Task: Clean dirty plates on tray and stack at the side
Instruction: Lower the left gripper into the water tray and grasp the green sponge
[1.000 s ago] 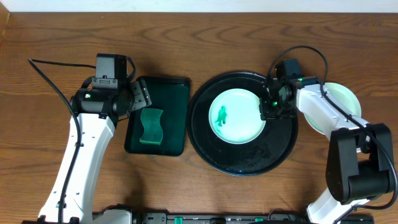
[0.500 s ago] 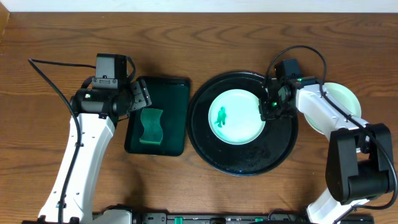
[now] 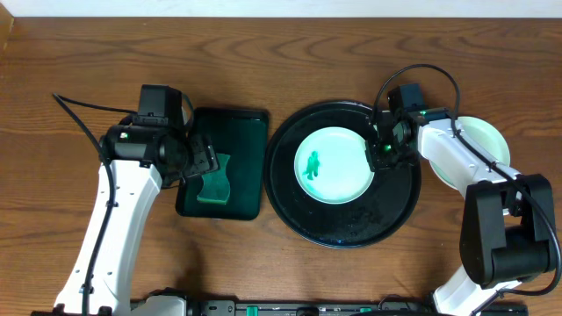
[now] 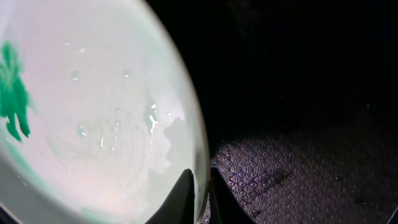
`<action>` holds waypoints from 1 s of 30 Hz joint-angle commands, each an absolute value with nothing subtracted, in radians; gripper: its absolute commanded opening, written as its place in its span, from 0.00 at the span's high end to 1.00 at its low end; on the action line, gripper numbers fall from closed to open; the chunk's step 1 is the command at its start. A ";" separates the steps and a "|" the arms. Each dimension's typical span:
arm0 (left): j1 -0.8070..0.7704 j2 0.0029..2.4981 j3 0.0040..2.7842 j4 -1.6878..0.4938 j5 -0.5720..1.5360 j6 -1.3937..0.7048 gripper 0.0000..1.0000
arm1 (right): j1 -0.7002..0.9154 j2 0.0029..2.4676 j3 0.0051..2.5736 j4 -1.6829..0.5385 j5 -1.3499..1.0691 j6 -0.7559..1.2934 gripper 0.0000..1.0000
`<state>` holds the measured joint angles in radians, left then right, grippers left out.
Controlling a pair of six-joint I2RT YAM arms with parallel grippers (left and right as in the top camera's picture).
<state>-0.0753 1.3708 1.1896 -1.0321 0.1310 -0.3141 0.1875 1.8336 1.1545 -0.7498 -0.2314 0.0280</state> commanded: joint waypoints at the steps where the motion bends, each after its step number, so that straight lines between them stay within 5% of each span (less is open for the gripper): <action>1: -0.101 1.372 1.134 -1.034 0.172 -0.315 0.23 | 0.208 1.826 1.149 -0.744 -0.233 -0.002 0.88; 10: -0.114 1.373 1.050 -0.984 0.168 -0.315 0.27 | 0.211 1.826 1.148 -0.729 -0.233 -0.005 0.68; 30: -0.115 1.377 1.050 -0.927 0.168 -0.299 0.43 | 0.211 1.826 1.109 -0.704 -0.237 0.029 0.78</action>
<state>-0.1123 1.3720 1.0554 -0.9367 0.1589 -0.3141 0.2081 1.8336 1.1332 -0.7193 -0.2314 0.0185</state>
